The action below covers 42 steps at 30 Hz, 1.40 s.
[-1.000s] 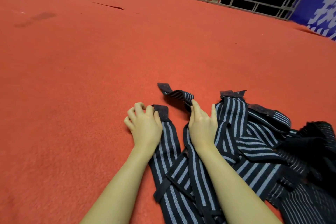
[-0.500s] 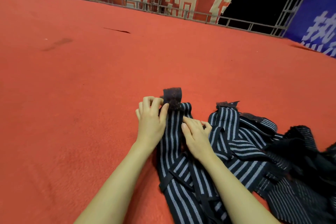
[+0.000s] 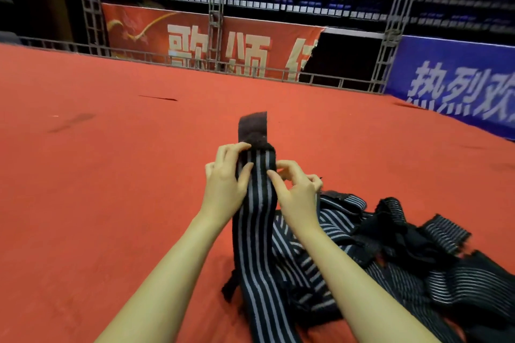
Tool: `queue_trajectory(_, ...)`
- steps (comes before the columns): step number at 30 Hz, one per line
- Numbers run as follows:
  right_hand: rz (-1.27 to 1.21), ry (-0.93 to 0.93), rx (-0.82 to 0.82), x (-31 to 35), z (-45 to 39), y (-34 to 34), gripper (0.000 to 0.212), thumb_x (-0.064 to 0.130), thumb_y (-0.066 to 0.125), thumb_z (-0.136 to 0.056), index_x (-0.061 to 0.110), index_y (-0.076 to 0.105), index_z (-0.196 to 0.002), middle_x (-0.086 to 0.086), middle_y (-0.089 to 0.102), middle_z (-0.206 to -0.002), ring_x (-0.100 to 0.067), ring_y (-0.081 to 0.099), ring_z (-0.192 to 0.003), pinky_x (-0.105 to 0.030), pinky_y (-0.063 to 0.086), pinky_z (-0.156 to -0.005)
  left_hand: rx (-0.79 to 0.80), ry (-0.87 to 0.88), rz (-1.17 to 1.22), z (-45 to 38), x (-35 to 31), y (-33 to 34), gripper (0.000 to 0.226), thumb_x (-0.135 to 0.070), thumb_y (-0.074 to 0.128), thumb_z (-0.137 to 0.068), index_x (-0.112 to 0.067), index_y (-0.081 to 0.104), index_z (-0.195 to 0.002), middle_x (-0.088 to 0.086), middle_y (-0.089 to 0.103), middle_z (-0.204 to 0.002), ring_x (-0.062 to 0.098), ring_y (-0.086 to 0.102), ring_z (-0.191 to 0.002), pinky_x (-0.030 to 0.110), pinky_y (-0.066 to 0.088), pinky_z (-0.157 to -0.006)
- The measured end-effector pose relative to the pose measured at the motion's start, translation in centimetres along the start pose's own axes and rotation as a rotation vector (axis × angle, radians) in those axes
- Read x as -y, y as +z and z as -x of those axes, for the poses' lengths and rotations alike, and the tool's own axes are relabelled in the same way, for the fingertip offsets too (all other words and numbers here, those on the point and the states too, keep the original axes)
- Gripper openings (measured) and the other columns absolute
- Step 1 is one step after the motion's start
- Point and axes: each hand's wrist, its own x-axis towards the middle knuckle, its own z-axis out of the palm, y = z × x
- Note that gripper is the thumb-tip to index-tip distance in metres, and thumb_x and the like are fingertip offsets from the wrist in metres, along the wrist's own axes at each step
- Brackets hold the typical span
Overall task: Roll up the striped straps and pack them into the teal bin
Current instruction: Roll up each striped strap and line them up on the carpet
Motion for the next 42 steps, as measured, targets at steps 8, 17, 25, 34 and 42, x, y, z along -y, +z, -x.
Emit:
queue_trajectory(8, 0.072, -0.083, 0.006, 0.8, 0.4, 2.7, 0.033, 0.021, 0.059, -0.094, 0.024, 0.053, -0.126, 0.014, 0.064, -0.086, 0.020, 0.042, -0.091, -0.030, 0.019, -0.089, -0.003, 0.115, -0.326, -1.7, 2.8, -0.7, 0.038, -0.020, 0.047, -0.088, -0.018, 0.064, -0.122, 0.006, 0.060, -0.113, 0.018, 0.040, -0.101, 0.025, 0.010, -0.076)
queue_trajectory(17, 0.384, -0.090, 0.387, -3.9, 0.2, 13.4, 0.047, 0.028, 0.045, -0.100, 0.017, 0.038, -0.145, 0.001, 0.048, -0.144, -0.008, 0.037, -0.135, -0.036, 0.008, -0.107, 0.376, -0.059, -0.531, -1.2, 15.8, 0.2, 0.046, -0.026, 0.044, -0.093, -0.024, 0.048, -0.139, 0.003, 0.048, -0.138, 0.036, 0.044, -0.113, 0.039, 0.019, -0.085)
queue_trajectory(25, 0.800, -0.111, 0.599, -10.7, -0.9, 19.8, 0.061, 0.046, 0.019, -0.094, 0.018, 0.059, -0.131, -0.005, 0.040, -0.150, -0.024, 0.032, -0.142, -0.047, 0.004, -0.111, 0.767, -0.307, -0.656, -0.7, 24.1, 4.7, 0.055, -0.041, 0.026, -0.102, -0.026, 0.012, -0.153, -0.001, 0.008, -0.160, 0.026, 0.016, -0.141, 0.041, 0.013, -0.110)
queue_trajectory(34, 0.756, 0.016, 0.869, -12.7, -0.1, 19.0, 0.053, 0.047, 0.014, -0.103, 0.029, 0.017, -0.153, 0.007, 0.011, -0.161, -0.014, -0.011, -0.148, -0.052, -0.022, -0.110, 0.800, -0.451, -0.534, 3.4, 22.3, 4.0, 0.051, -0.042, 0.029, -0.101, -0.027, 0.025, -0.150, 0.000, 0.004, -0.161, 0.020, 0.003, -0.147, 0.039, 0.001, -0.116)
queue_trajectory(42, 0.449, -0.017, 0.736, -8.3, 3.8, 10.5, 0.039, 0.039, 0.032, -0.102, 0.032, 0.048, -0.137, 0.016, 0.050, -0.138, -0.001, 0.032, -0.135, -0.038, 0.000, -0.110, 0.768, -0.462, -0.421, 7.2, 14.1, -0.7, 0.049, -0.042, 0.034, -0.100, -0.025, 0.032, -0.147, 0.004, 0.019, -0.158, 0.017, 0.016, -0.144, 0.036, 0.005, -0.113)
